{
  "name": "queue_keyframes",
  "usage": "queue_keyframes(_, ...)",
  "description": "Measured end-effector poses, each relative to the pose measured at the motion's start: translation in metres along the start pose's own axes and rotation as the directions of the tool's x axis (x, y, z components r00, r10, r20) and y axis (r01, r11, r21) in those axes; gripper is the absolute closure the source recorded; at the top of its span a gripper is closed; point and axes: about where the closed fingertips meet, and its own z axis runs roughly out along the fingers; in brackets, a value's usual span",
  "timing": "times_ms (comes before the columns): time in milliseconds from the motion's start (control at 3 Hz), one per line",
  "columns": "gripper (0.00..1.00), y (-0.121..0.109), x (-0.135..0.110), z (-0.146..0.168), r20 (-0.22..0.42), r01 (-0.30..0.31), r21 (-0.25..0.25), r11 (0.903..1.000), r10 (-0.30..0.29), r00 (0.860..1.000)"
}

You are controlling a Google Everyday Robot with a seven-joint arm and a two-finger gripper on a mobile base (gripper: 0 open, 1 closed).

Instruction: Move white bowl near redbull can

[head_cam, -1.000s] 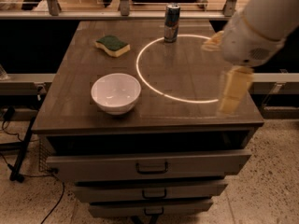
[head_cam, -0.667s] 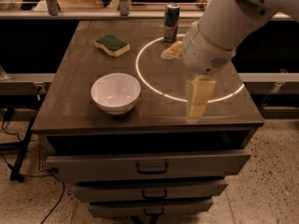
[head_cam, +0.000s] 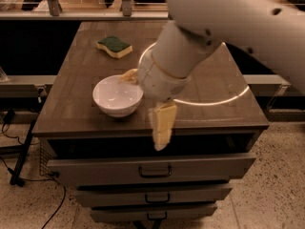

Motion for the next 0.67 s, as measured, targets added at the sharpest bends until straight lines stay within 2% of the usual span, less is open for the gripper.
queue_keyframes(333,0.00,-0.006,-0.025,0.016,0.019,0.065,0.002,0.9979,-0.065,0.998)
queue_keyframes(667,0.00,-0.018,-0.033,0.039,0.004,0.085,0.004,0.9964,-0.085,0.996)
